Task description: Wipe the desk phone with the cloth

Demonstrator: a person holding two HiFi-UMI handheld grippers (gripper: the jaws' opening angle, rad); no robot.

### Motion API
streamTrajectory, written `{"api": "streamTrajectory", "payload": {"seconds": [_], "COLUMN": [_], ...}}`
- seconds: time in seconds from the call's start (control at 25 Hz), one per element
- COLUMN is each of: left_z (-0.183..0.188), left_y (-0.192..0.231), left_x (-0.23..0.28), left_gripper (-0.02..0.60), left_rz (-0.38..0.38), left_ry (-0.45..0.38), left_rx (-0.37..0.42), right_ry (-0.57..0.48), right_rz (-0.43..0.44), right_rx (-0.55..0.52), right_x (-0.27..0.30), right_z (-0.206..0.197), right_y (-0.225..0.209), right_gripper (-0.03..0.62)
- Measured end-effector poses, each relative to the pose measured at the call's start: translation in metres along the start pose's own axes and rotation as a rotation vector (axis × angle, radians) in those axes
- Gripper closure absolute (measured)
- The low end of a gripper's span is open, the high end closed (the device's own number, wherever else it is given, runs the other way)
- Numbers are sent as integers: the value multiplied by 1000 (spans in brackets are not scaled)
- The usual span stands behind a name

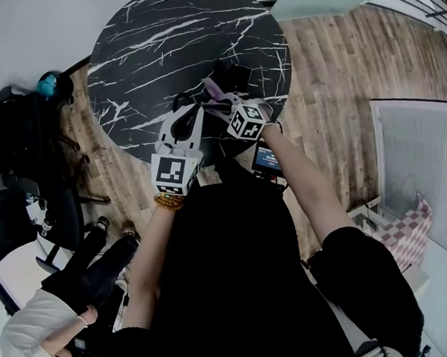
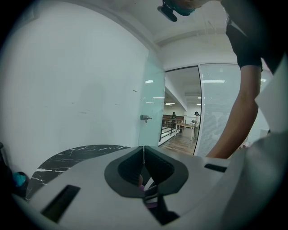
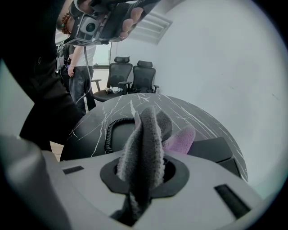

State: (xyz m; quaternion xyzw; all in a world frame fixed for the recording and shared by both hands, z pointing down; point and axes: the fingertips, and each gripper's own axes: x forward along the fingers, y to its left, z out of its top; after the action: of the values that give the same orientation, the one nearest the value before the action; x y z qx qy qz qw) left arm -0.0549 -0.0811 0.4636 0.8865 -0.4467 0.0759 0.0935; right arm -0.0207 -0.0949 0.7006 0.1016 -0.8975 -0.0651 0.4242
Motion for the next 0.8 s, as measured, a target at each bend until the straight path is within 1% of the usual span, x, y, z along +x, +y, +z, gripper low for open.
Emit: {"api": "streamTrajectory", "payload": {"seconds": [0.32,0.44,0.6,0.8], "left_z": [-1,-1,0,1], "left_y": [-1,0,1,1], "left_x": [-1,-1,-2,-1], "left_gripper": [565,565,565,565], "left_rz": [4,5,8,11], "left_ry": [-1,0,-1,-3], "left_rx": [-1,-1,2,-2], "right_ry": [8,19,43,85], "right_rz": [43,77,118,172], "right_rx": [1,-9,-39,-101], "right_x": [5,8,11,16], "right_z": [1,0,0,-1], "right_y": [16,25,34,49], "right_gripper": [531,531,531,531]}}
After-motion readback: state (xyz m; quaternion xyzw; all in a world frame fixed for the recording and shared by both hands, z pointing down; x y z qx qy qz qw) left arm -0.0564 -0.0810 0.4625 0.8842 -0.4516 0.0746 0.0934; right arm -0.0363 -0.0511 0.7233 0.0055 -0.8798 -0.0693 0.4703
